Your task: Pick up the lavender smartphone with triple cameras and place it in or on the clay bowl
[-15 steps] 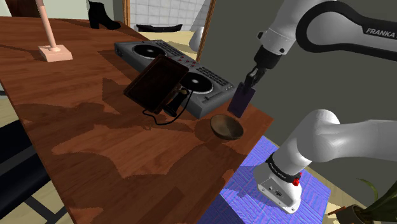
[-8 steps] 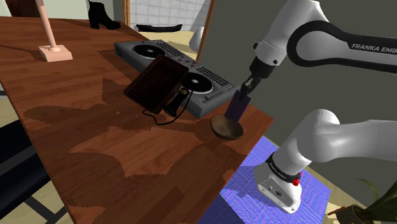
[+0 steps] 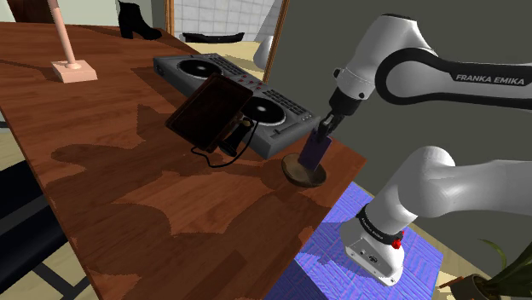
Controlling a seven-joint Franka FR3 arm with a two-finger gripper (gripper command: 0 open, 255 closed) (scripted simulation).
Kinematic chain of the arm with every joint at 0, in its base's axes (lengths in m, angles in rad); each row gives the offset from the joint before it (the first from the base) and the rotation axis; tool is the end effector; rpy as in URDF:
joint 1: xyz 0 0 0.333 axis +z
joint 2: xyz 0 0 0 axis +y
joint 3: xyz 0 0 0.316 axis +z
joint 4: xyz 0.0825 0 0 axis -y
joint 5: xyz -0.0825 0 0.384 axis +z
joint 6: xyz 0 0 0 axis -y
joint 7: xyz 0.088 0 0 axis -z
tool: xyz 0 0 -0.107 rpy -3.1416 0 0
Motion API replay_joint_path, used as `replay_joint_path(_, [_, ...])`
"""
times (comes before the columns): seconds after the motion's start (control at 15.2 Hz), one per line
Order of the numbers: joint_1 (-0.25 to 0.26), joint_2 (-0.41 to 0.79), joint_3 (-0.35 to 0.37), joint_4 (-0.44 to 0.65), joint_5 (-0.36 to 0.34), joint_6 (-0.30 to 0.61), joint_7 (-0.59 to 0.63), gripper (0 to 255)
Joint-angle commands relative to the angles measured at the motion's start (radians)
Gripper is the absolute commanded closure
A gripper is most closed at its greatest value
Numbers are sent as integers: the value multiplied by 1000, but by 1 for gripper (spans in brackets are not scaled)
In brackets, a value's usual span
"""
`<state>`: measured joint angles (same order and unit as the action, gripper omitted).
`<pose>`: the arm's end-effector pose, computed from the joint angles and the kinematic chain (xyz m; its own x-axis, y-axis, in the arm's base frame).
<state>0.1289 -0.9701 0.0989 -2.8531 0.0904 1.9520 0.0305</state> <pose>0.2649 0.0644 0.4383 0.9898 0.1255 0.0676 0.1262 -0.9920 -0.0065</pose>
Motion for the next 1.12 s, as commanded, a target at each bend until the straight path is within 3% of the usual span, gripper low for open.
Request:
replay_joint_path(0.0, [0, 1, 0, -1, 0, 2, 0, 255])
replay_joint_path(0.26, [0, 1, 0, -1, 0, 2, 0, 255])
replay_joint_path(0.33, [0, 1, 0, -1, 0, 2, 0, 0])
replay_joint_path(0.66, [0, 1, 0, -1, 0, 2, 0, 0])
replay_joint_path(0.92, [-6, -21, -11, 116, -11, -137, 1, 0])
replay_joint_path(1.06, [-6, -21, -11, 116, -11, -137, 1, 0])
